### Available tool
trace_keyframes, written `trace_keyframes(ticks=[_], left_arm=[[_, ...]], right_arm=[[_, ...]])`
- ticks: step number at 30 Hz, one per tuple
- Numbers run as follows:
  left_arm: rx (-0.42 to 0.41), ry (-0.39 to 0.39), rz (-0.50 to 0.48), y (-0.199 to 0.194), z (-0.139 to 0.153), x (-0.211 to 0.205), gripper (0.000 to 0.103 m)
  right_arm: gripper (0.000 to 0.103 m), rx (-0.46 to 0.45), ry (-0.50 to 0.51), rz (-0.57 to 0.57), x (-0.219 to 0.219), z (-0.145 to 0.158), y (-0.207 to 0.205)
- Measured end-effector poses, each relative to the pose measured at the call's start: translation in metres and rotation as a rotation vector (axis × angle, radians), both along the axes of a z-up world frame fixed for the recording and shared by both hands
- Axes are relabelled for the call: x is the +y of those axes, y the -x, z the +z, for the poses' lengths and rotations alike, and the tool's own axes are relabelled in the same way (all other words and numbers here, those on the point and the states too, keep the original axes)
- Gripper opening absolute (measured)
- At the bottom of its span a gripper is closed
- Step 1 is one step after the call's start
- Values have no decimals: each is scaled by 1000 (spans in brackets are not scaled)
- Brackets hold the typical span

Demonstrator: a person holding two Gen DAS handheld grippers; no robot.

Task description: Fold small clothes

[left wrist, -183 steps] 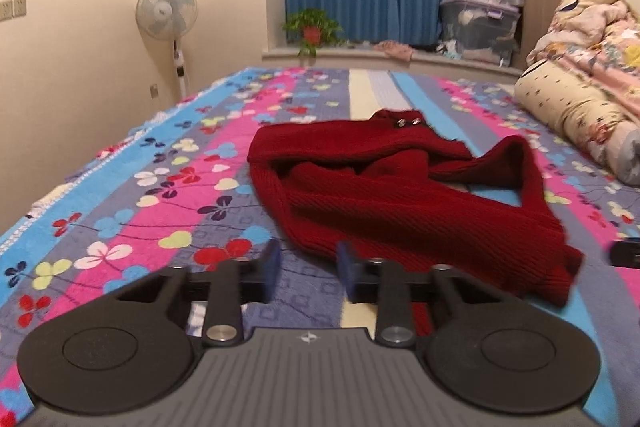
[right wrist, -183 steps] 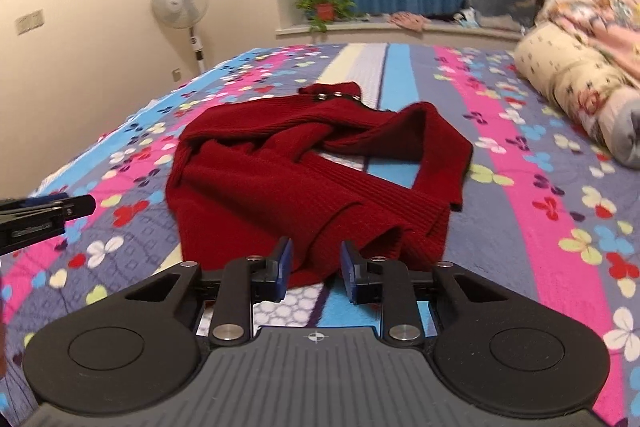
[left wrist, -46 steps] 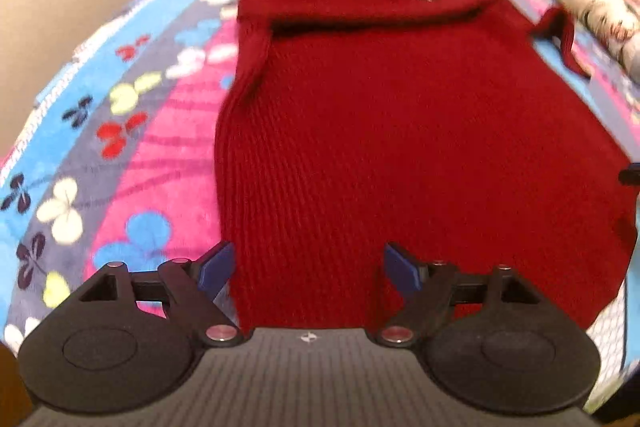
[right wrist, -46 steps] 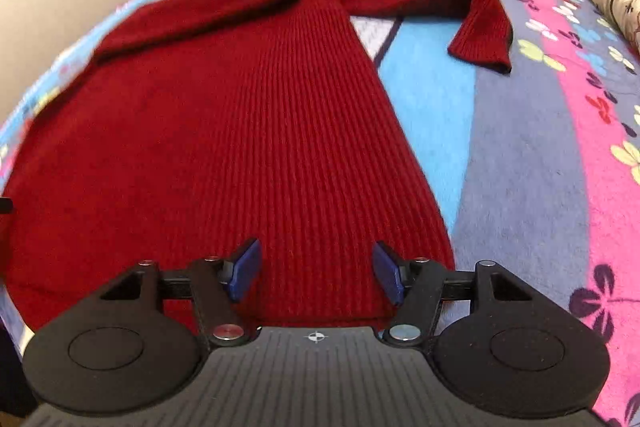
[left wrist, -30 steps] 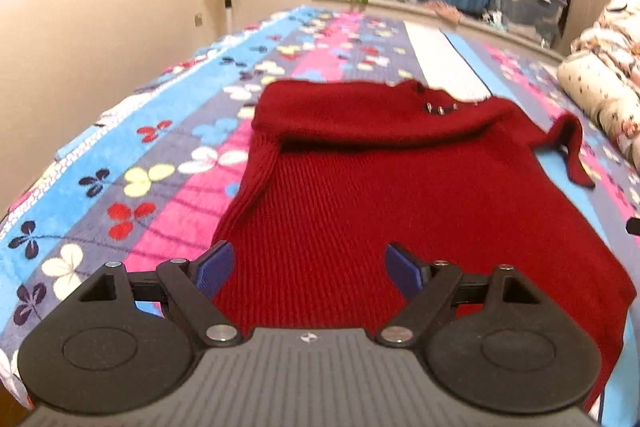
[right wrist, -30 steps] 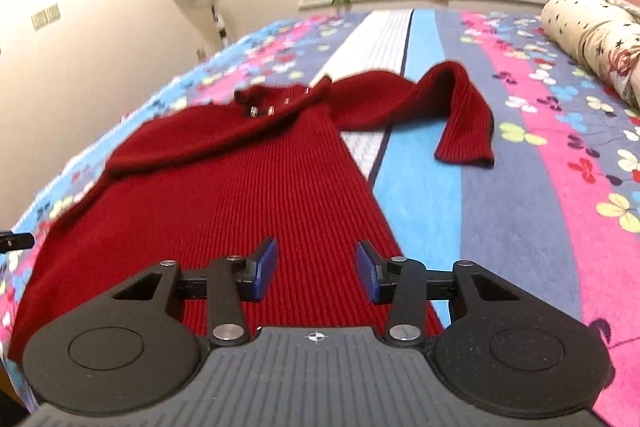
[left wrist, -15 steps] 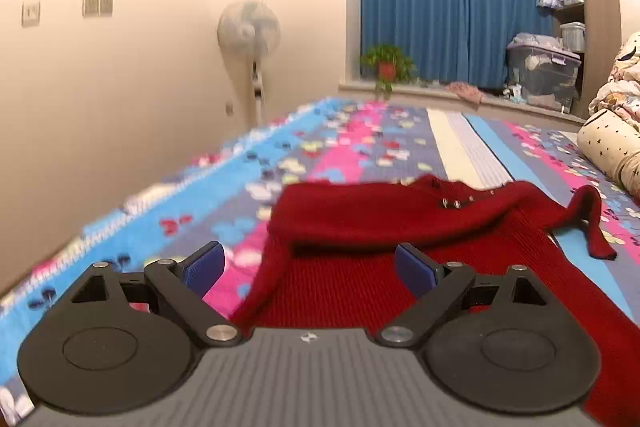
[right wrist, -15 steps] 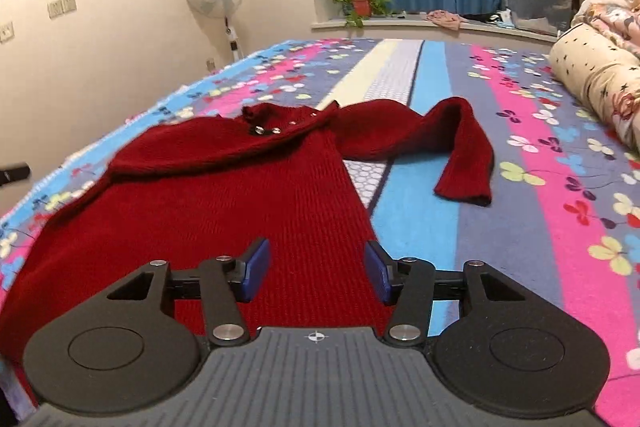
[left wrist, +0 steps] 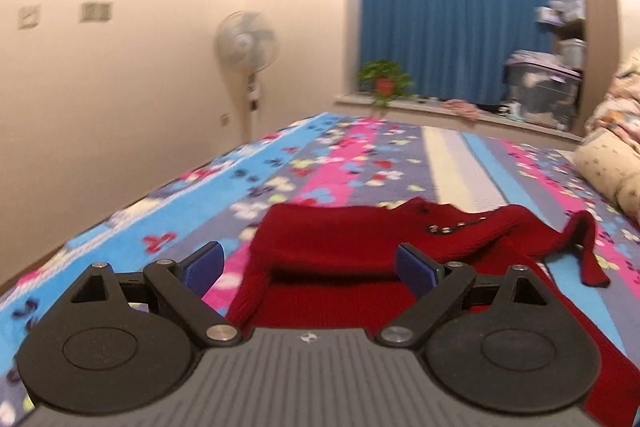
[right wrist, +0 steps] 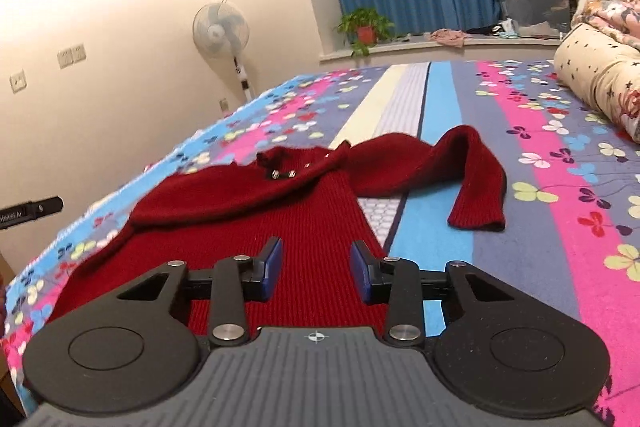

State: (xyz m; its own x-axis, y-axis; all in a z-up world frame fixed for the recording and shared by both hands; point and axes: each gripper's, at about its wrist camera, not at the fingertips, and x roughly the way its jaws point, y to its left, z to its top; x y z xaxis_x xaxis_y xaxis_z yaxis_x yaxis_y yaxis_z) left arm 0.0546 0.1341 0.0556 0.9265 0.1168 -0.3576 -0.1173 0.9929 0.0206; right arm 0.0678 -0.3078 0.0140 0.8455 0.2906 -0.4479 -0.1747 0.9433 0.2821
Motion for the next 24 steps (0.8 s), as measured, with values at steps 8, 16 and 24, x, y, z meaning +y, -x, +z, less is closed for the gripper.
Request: trace_keyframes(ticks=[8, 16, 24], left_arm=[[22, -189, -97, -73, -12, -70, 95], [184, -213, -298, -178, -64, -162, 88], [388, -318, -286, -273, -126, -207, 53]], right_arm=[[47, 69, 140, -27, 2, -1, -14], [47, 168, 94, -7, -9, -10, -29], [47, 193, 160, 102, 4, -22, -35]])
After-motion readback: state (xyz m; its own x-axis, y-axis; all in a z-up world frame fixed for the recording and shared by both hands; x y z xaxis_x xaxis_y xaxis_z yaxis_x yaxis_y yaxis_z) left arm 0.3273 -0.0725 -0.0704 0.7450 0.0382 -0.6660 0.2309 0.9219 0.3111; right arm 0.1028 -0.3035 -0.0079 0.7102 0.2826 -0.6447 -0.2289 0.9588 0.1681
